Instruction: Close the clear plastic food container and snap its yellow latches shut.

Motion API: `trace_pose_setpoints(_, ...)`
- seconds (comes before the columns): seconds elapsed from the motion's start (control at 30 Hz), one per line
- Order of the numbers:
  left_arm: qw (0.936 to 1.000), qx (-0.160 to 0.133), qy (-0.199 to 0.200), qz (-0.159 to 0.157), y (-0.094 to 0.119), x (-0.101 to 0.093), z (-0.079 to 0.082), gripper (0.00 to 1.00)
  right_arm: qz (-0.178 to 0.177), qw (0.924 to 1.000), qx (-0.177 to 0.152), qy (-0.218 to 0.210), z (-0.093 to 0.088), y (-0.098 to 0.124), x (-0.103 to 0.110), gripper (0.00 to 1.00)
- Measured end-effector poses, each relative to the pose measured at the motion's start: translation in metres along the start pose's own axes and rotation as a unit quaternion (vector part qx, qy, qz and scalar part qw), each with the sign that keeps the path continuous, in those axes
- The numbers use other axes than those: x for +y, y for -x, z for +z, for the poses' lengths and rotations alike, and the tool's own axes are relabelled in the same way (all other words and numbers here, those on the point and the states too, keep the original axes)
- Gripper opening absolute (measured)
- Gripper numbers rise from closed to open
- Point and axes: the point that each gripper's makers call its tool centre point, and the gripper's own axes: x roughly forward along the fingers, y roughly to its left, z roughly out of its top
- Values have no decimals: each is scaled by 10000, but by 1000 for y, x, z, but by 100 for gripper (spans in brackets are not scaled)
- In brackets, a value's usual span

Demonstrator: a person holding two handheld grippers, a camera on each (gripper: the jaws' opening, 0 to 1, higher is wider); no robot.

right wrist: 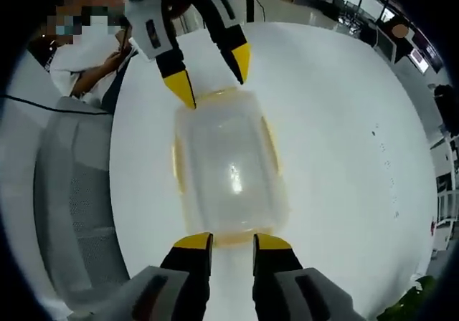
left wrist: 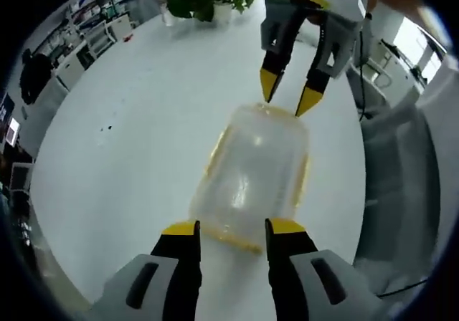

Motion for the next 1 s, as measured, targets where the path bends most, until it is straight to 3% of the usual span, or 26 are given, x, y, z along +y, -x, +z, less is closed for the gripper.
trace_pose_setpoints(0.57, 9997, -90, -127, -200, -9, -14, 16, 33, 109, 9994, -225, 225, 23, -1, 10, 17)
trace_pose_setpoints(0.73, 9994, -260, 37, -221, -11, -14, 26, 33, 138, 9987, -426, 224, 36, -2, 12, 16)
trace_pose_setpoints(1.0, 9993, -276, -32, -258, -16, -19, 32, 32, 114, 9977, -612, 278, 46, -3, 12, 15)
